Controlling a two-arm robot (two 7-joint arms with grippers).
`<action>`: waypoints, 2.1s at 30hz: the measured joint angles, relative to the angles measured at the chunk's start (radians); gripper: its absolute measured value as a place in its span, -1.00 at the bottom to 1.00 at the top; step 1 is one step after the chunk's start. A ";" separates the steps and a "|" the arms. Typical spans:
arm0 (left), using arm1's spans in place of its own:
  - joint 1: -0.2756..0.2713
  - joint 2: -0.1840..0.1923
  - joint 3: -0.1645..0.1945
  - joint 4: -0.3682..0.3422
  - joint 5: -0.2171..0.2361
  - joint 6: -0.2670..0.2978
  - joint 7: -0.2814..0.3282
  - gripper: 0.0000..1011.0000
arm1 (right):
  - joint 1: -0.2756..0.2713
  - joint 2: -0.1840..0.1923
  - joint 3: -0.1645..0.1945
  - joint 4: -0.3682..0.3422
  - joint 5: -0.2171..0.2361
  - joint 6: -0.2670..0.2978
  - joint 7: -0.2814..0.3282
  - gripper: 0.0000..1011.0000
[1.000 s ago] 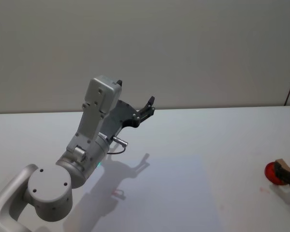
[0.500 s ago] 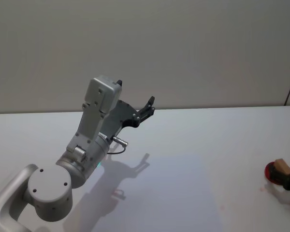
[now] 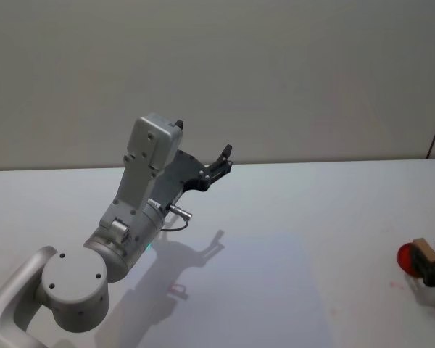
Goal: Use the one hand to pick up the stamp and affix it onto the A4 paper.
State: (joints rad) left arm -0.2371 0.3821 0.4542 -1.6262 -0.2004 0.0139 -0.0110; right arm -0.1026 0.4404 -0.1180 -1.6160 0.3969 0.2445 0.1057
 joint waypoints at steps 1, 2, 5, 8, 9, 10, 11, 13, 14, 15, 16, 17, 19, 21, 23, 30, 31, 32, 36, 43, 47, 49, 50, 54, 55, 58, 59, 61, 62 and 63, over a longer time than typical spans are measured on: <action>0.000 0.000 0.000 0.000 0.000 0.000 0.000 0.98 | 0.001 0.000 0.001 0.001 0.000 0.000 -0.001 0.03; 0.000 0.000 0.000 0.000 0.000 0.000 0.000 0.98 | 0.001 -0.001 0.001 0.001 0.000 0.000 -0.002 0.00; 0.000 0.000 0.000 0.000 0.000 0.000 0.000 0.98 | 0.002 -0.001 0.003 0.001 0.001 -0.001 -0.004 -0.20; 0.000 0.000 0.000 0.000 0.000 0.000 0.000 0.98 | 0.003 -0.002 0.005 0.002 0.003 -0.003 -0.007 -0.37; 0.000 0.000 0.000 0.000 0.000 0.000 0.000 0.98 | 0.004 -0.002 0.005 0.003 0.004 -0.003 -0.008 -0.48; 0.000 0.000 0.000 0.000 0.000 0.000 0.000 0.98 | 0.004 -0.002 0.006 0.003 0.004 -0.004 -0.008 -0.50; 0.000 0.000 0.000 0.000 0.000 0.000 0.000 0.98 | 0.005 -0.002 0.006 0.004 0.005 -0.004 -0.009 -0.54; 0.000 0.000 0.000 0.000 0.000 0.000 0.000 0.98 | 0.005 -0.003 0.008 0.004 0.007 -0.006 -0.009 -0.56; 0.000 0.000 0.000 0.000 0.000 0.000 0.000 0.98 | 0.005 -0.003 0.008 0.005 0.007 -0.006 -0.009 -0.56; 0.000 0.000 0.000 0.000 0.000 0.000 0.000 0.98 | 0.006 -0.003 0.009 0.005 0.007 -0.007 -0.009 -0.56; 0.000 0.000 0.000 0.000 0.000 0.000 0.000 0.98 | 0.006 -0.003 0.009 0.005 0.008 -0.007 -0.009 -0.56; 0.000 0.000 0.000 0.000 0.000 0.000 0.000 0.98 | 0.006 -0.003 0.009 0.005 0.008 -0.008 -0.009 -0.56; 0.000 0.000 0.000 0.000 0.000 0.000 0.000 0.98 | 0.006 -0.003 0.010 0.005 0.011 -0.011 -0.009 -0.56; 0.000 0.000 0.000 0.000 0.000 0.000 0.000 0.98 | 0.006 -0.003 0.012 0.002 0.014 -0.013 -0.009 -0.56; 0.000 0.000 0.000 0.000 0.000 0.000 0.000 0.98 | 0.006 -0.003 0.013 -0.004 0.018 -0.015 -0.004 -0.56; 0.000 0.000 0.000 0.000 0.000 0.000 0.000 0.98 | -0.001 0.003 0.017 -0.039 0.034 -0.021 0.027 -0.56; 0.000 0.000 0.000 0.000 0.000 0.000 0.000 0.98 | -0.002 0.003 0.017 -0.043 0.036 -0.021 0.031 -0.56; 0.000 0.000 0.000 0.000 0.000 0.000 0.000 0.98 | -0.005 0.005 0.018 -0.054 0.040 -0.022 0.043 -0.56; 0.000 0.000 0.000 0.000 0.000 0.000 0.000 0.98 | -0.012 0.008 0.017 -0.079 0.047 -0.024 0.071 -0.56; 0.000 0.000 0.000 0.000 0.000 0.000 0.000 0.98 | -0.028 0.010 0.004 -0.127 0.052 -0.027 0.132 -0.56; 0.000 0.000 0.000 0.000 0.000 0.000 0.000 0.98 | -0.036 0.006 -0.009 -0.148 0.048 -0.028 0.169 -0.56; 0.000 0.000 0.000 0.000 0.000 0.000 0.000 0.98 | -0.040 0.001 -0.019 -0.158 0.041 -0.029 0.191 -0.56; 0.000 0.000 0.000 0.000 0.000 0.000 0.000 0.98 | -0.042 -0.003 -0.027 -0.165 0.034 -0.029 0.205 -0.56; 0.000 0.000 0.000 0.000 0.000 0.000 0.000 0.98 | -0.044 -0.015 -0.045 -0.175 0.017 -0.030 0.234 -0.56; 0.000 0.000 0.000 0.000 0.000 0.000 0.000 0.98 | -0.044 -0.022 -0.055 -0.178 0.006 -0.030 0.248 -0.56; 0.000 0.000 0.000 0.000 0.000 0.000 0.000 0.98 | -0.039 -0.044 -0.081 -0.179 -0.024 -0.030 0.273 -0.56; 0.000 0.000 0.000 0.000 0.000 0.000 0.000 0.98 | -0.038 -0.050 -0.088 -0.179 -0.032 -0.030 0.279 -0.56; 0.000 0.000 0.000 0.000 0.000 0.000 0.000 0.98 | -0.033 -0.065 -0.103 -0.177 -0.050 -0.030 0.290 -0.56; 0.000 0.000 0.000 0.000 0.000 0.000 0.000 0.98 | -0.027 -0.080 -0.119 -0.171 -0.072 -0.031 0.300 -0.56; 0.000 0.000 0.000 0.000 0.000 0.000 0.000 0.98 | -0.025 -0.085 -0.124 -0.169 -0.081 -0.031 0.304 -0.56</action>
State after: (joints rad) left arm -0.2371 0.3821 0.4542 -1.6262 -0.2004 0.0139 -0.0109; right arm -0.1279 0.3551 -0.2416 -1.7855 0.3161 0.2133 0.4094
